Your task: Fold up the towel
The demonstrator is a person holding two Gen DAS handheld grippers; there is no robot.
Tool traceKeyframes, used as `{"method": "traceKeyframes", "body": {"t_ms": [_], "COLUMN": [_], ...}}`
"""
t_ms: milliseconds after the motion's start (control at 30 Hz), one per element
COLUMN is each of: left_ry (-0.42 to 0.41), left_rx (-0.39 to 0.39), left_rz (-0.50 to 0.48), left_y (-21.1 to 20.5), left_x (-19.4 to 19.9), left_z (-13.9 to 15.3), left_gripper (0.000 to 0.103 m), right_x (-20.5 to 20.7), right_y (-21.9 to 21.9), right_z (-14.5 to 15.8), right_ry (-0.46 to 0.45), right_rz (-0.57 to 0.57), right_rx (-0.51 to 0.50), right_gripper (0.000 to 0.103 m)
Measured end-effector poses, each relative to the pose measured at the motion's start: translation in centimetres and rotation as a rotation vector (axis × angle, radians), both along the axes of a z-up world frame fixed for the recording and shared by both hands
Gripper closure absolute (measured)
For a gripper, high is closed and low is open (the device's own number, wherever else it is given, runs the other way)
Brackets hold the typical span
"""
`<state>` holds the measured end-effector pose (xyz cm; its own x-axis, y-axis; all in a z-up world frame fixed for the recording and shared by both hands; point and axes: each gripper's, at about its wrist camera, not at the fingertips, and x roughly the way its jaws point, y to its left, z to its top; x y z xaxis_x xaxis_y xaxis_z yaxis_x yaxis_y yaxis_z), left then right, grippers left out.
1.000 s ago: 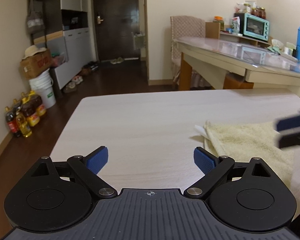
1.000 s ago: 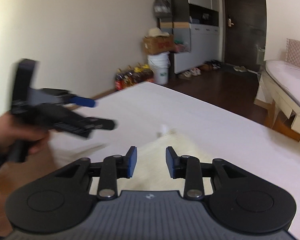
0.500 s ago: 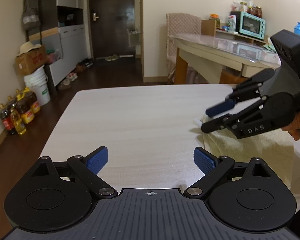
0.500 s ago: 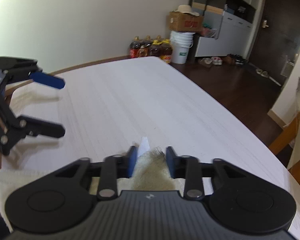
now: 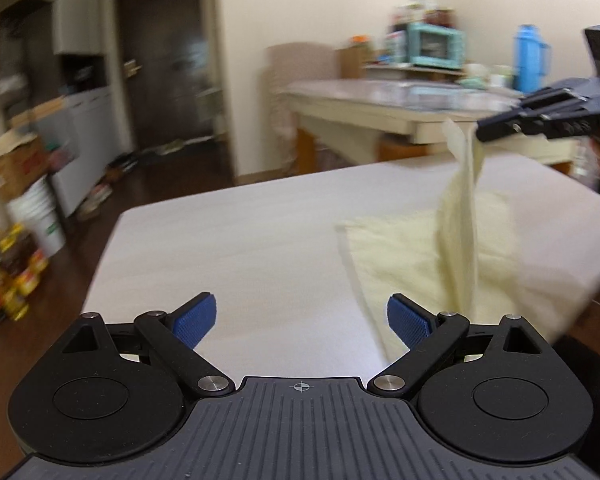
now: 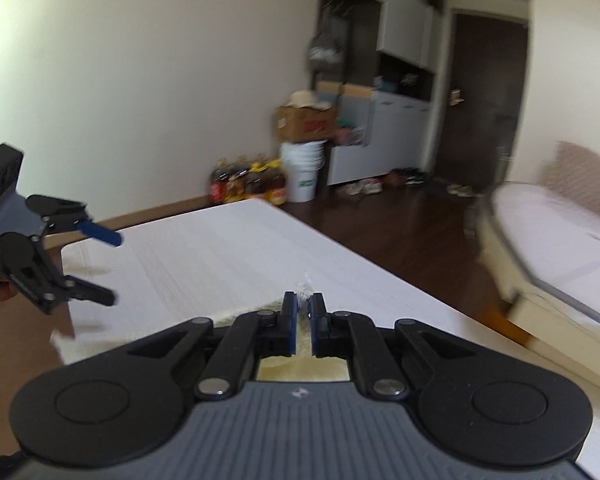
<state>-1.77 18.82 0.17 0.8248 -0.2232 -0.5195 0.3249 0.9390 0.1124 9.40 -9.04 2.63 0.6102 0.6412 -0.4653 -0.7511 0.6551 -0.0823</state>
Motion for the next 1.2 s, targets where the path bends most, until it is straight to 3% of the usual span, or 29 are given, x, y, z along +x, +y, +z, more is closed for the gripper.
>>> {"method": "traceKeyframes", "body": {"t_ms": [133,300,433,600,633,733,900,1033,1200], "left_ry": [-0.041,-0.064,-0.076,-0.094,-0.087,-0.057,-0.061,-0.051,0.022], "left_rx": [0.048,0.168,0.275,0.363,0.366,0.346,0.245,0.199,0.159], "left_rz": [-0.156,-0.304,-0.367,-0.426,-0.439,-0.467,-0.452,-0.410,-0.296], "left_y": [-0.9,-4.7,-6.8,-8.0,-8.0,-7.6,-6.6,-6.4,-6.4], "left_x": [-3.6,-5.7,-6.2,-6.3,-6.2,-5.8,-3.9,-0.9,5.4], "left_z": [-0.3,-2.0,-3.0,-3.1,-2.8,-1.8,0.8,2.3,3.2], "left_gripper": [0.007,0.011,0.031,0.081,0.091,0.095,0.095,0.095,0.095], "right_x": [-3.0,-4.6,-5.2,-5.8,-6.3,-7.7,-11.4,-13.6,-10.4], "right_y": [-4.0,-6.5,-7.8,-9.0,-9.2,-9.9,-11.8,-12.7,-12.8], "right_z": [-0.3,-0.7,-0.7,-0.7,-0.9,-1.4,-1.1,1.5,3.2], "right_ry": [0.023,0.063,0.076,0.077,0.081,0.105,0.122,0.048,0.013], "right_rz": [-0.089,-0.150,-0.162,-0.168,-0.172,-0.182,-0.202,-0.221,-0.243], "right_rx": [0.046,0.085,0.095,0.089,0.088,0.090,0.141,0.206,0.228], "right_gripper": [0.096,0.096,0.096,0.096,0.096,0.096,0.096,0.096,0.096]}}
